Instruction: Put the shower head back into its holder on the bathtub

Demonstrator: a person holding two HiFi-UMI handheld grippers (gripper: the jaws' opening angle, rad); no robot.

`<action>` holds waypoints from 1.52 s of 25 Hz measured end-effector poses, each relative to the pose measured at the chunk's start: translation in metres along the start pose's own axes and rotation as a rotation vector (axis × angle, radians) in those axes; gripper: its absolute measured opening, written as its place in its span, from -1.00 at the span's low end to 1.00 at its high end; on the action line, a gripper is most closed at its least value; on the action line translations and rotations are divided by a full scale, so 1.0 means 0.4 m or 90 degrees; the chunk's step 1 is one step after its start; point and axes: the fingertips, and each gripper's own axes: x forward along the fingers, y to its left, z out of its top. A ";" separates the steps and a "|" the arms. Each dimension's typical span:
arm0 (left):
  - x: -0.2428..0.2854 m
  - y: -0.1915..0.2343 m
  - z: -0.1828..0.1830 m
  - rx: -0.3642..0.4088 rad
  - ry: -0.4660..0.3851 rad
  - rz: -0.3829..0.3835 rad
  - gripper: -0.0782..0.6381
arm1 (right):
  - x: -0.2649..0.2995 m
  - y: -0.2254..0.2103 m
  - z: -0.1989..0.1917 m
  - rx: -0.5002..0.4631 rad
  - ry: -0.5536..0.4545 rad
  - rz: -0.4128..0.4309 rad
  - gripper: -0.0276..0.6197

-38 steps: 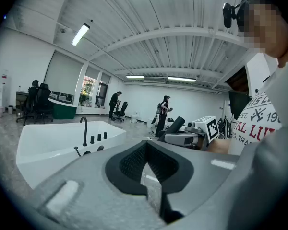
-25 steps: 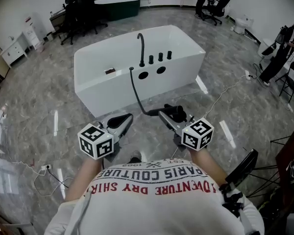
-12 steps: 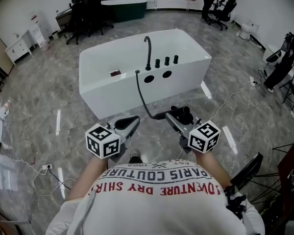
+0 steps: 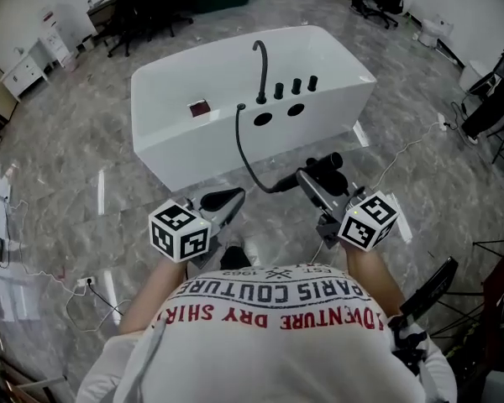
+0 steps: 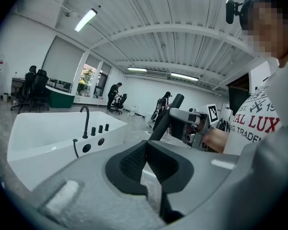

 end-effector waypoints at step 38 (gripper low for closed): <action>0.170 0.697 -0.010 0.088 0.139 -0.146 -0.35 | 0.659 -0.275 0.299 0.072 -0.124 -0.062 -0.49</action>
